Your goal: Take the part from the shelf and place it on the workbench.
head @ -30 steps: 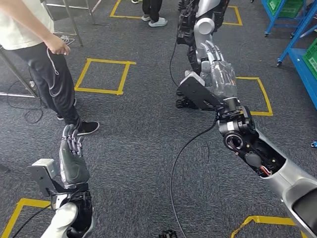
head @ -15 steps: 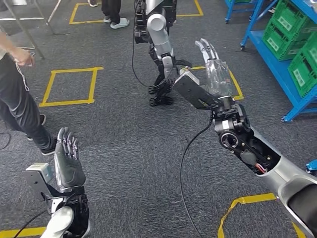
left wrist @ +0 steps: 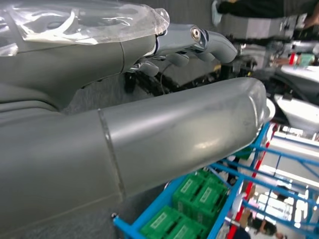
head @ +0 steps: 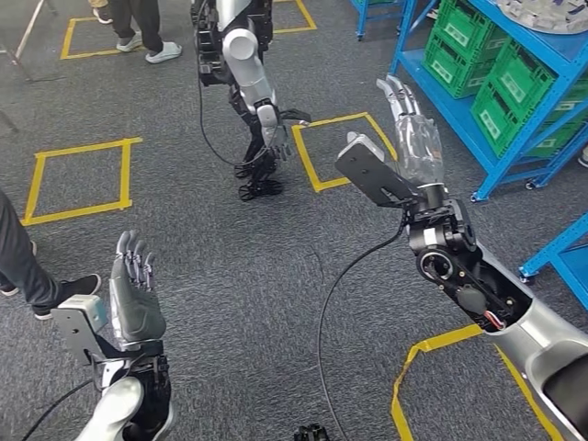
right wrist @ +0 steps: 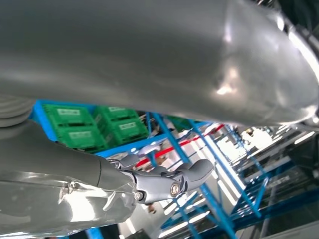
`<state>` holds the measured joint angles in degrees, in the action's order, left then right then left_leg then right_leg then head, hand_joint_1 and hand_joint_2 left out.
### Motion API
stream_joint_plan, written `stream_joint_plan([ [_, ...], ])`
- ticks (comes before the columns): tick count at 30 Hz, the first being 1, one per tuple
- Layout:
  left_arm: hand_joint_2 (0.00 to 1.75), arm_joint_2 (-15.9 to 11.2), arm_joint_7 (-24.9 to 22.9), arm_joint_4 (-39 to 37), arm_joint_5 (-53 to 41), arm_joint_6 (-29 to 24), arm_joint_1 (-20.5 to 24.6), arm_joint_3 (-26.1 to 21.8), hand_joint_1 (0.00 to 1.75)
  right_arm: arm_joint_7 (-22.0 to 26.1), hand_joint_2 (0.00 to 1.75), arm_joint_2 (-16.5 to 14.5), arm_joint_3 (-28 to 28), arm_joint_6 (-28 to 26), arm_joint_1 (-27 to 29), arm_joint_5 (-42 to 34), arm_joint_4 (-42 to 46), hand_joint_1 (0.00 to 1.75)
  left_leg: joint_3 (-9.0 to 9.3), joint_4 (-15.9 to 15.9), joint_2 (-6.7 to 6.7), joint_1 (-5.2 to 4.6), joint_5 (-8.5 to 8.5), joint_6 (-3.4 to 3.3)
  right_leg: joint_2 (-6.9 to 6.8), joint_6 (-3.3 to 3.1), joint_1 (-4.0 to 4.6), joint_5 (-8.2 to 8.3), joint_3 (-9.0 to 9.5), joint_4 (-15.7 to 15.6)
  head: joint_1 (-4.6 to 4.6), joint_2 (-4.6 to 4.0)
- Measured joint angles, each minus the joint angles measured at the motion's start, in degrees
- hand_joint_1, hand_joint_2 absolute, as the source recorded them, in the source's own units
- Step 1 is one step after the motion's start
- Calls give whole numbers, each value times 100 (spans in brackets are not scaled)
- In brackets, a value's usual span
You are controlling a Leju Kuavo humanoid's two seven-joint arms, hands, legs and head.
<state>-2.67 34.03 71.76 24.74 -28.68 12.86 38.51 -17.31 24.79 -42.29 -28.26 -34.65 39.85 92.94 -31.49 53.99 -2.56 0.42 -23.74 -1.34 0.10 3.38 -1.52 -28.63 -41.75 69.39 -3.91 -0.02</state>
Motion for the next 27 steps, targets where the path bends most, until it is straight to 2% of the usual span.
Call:
stream_joint_plan([
  [1,0,0,0,0,1,0,3,0,0,1,0,0,4,0,-1,0,1,0,4,13,-65,1,-18,18,-70,9,-9,189,194,-359,-19,0],
  [2,0,-1,-1,0,1,0,10,0,0,2,0,0,9,0,-9,0,1,0,5,34,-122,-6,-41,44,-219,19,-1,345,416,-776,-43,0],
  [3,0,-3,-1,0,1,0,18,0,0,4,0,-1,12,-1,-14,0,2,0,2,64,-173,-22,-68,74,-334,-5,19,451,594,-1114,-60,1],
  [4,0,-6,-2,0,1,0,25,0,0,6,0,-2,13,-1,-19,0,3,0,2,87,-224,-39,-90,103,-419,-41,43,496,701,-1327,-61,1],
  [5,0,-9,-2,1,1,-1,30,0,0,8,0,-3,15,-2,-22,0,4,0,6,101,-278,-56,-108,129,-442,-85,71,491,736,-1416,-50,1],
  [7,0,-13,-3,2,0,-1,35,0,0,15,0,-4,24,-2,-20,0,7,0,26,114,-369,-50,-143,179,-298,-181,83,498,735,-1428,12,1],
  [9,0,-12,-3,5,1,0,38,0,0,24,0,-4,45,-3,-25,0,19,0,-42,340,-186,-9,-312,229,-166,-251,71,512,752,-1442,65,0],
  [11,0,-15,-2,7,3,0,35,0,0,30,0,-5,59,-4,-27,1,29,0,-352,1033,107,10,-671,247,-38,-308,68,519,758,-1448,127,0],
  [12,0,-19,-2,7,4,0,29,0,0,32,0,-5,56,-3,-20,1,30,0,-569,1459,172,7,-843,245,30,-326,75,520,757,-1448,156,0],
  [13,0,-24,-2,7,5,0,20,0,0,33,0,-6,52,-2,-13,1,31,0,-754,1796,201,4,-938,239,108,-335,82,520,758,-1447,175,0],
  [14,0,-27,-2,7,7,0,13,0,0,34,0,-7,49,0,-7,1,31,0,-857,1940,217,2,-923,226,191,-338,89,520,761,-1446,187,0],
  [15,0,-28,-2,7,9,0,10,0,0,35,0,-7,49,2,-4,1,31,0,-846,1842,233,0,-787,207,274,-338,94,520,768,-1445,192,0],
  [16,0,-28,-2,7,10,0,12,0,0,36,0,-7,50,4,-4,2,32,0,-728,1523,279,-1,-560,180,358,-336,94,519,778,-1443,195,0],
  [18,0,-28,-1,7,12,0,22,0,0,42,0,-7,52,9,-9,2,33,0,-385,679,532,10,-130,128,505,-323,91,514,779,-1432,204,0],
  [19,0,-29,-1,8,14,0,25,0,0,46,0,-7,52,12,-13,2,33,0,-265,388,641,17,-26,117,573,-305,86,518,764,-1427,205,0],
  [20,0,-30,2,8,15,0,26,0,0,50,0,-7,53,16,-14,2,33,0,-207,238,704,16,1,112,637,-278,77,524,742,-1426,203,0],
  [22,0,-24,9,9,18,0,35,0,0,52,0,-6,62,22,-7,2,34,0,-174,168,618,0,-10,91,758,-199,51,549,703,-1449,196,0],
  [23,0,-16,13,9,18,-1,44,0,0,53,0,-5,72,24,-2,2,34,0,-154,131,555,-3,3,65,707,-169,46,532,685,-1433,191,0],
  [24,0,-5,15,10,17,-1,53,0,0,54,0,-4,83,24,-4,2,34,0,-129,90,490,0,19,36,574,-144,52,464,636,-1341,171,1],
  [25,0,4,18,10,17,-1,58,0,0,55,0,-3,92,24,-6,2,34,0,-108,53,423,6,33,15,395,-125,60,326,531,-1111,143,1],
  [26,0,9,19,11,17,-1,57,0,0,58,0,-3,98,24,-5,2,34,0,-94,33,356,6,38,2,204,-106,66,136,371,-751,113,1],
  [27,0,12,20,11,17,-1,51,0,0,60,0,-2,101,24,-1,2,34,0,-90,28,287,4,38,-5,98,-83,65,-56,174,-328,80,1],
])
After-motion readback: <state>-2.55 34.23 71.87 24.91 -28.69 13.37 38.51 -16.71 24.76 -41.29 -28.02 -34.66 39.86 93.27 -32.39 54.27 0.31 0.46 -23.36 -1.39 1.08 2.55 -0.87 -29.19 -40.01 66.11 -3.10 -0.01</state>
